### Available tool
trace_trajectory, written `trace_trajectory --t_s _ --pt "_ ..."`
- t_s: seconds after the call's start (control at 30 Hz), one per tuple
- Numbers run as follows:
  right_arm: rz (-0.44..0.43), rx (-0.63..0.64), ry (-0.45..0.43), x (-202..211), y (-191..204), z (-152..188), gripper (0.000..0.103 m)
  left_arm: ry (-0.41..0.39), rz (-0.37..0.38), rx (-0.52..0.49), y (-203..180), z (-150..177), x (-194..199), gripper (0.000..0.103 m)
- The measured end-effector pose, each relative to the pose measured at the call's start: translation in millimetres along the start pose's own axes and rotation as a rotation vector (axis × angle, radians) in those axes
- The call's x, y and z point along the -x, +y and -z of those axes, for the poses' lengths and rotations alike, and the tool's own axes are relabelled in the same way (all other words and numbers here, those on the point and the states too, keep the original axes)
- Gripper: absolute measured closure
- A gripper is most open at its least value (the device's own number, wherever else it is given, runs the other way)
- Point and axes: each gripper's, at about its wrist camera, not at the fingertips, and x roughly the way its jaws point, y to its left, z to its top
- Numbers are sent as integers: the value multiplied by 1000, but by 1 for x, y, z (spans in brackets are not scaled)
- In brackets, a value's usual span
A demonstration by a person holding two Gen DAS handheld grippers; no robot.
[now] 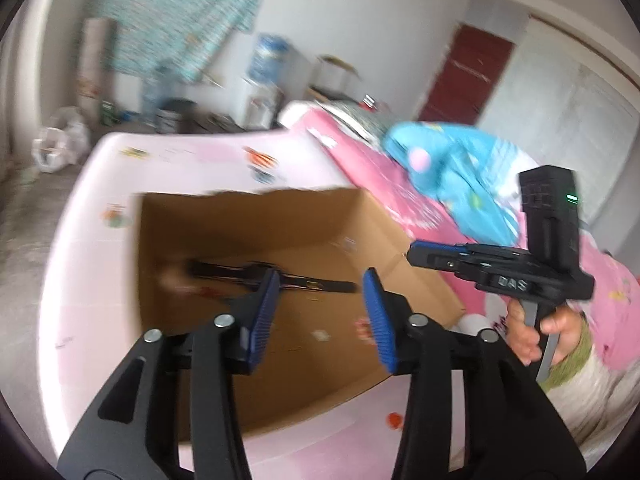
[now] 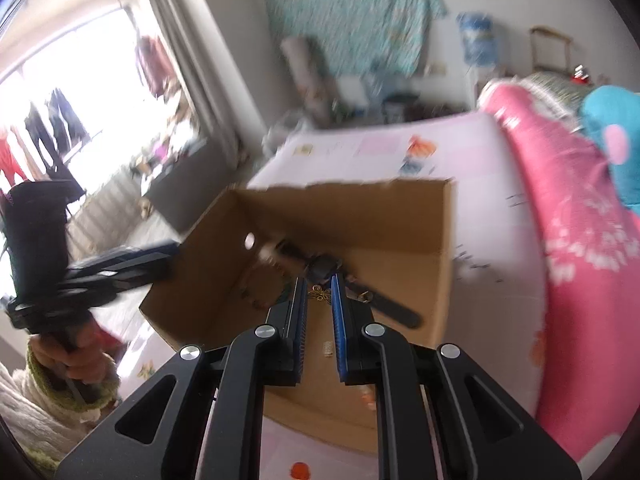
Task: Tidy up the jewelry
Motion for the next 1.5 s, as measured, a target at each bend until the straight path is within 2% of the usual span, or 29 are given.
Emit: trace_trajectory --t_s 0.13,0.27,0.33,0.47,0.57,0.8,0.9,0.97,1.03,1.1,1.17,1.2,1.27,1.33,1.43,1.5 --pt "-15 14 178 -44 12 -20 91 -54 -98 57 33 13 34 56" --pt "5 45 363 -92 27 -28 91 -74 -130 135 63 27 51 56" --pt "32 64 427 -110 30 -27 91 -83 -133 158 71 33 54 56" --pt "93 88 496 -133 30 -28 91 -96 -115 200 85 39 61 55" --pt "120 71 508 -138 24 -30 91 -100 -99 210 88 40 59 52" --pt "133 17 464 -127 14 -36 90 -99 -71 208 84 45 57 50" --pt "100 -9 390 -105 15 -42 90 -98 -59 210 83 48 57 47" --pt "82 -24 299 -77 18 -46 88 -96 -40 207 79 49 56 43" --pt "75 -47 199 -44 19 -47 74 -95 -26 204 76 50 55 41" --pt "66 -76 81 -5 15 -42 53 -87 -6 213 75 51 53 33" --pt "82 -126 -34 34 4 -29 46 -69 21 235 77 53 48 29" --pt "92 -158 -70 46 -2 -24 39 -56 29 245 79 54 45 26" --pt "91 -251 -128 67 -24 -1 32 -30 47 271 82 56 37 25" --pt "76 -349 -119 67 -48 21 32 -2 70 294 85 56 27 25" --pt "33 -493 -49 47 -77 55 32 42 81 329 89 59 14 25" --pt "-2 -526 -13 33 -84 70 32 68 91 350 90 61 4 25"
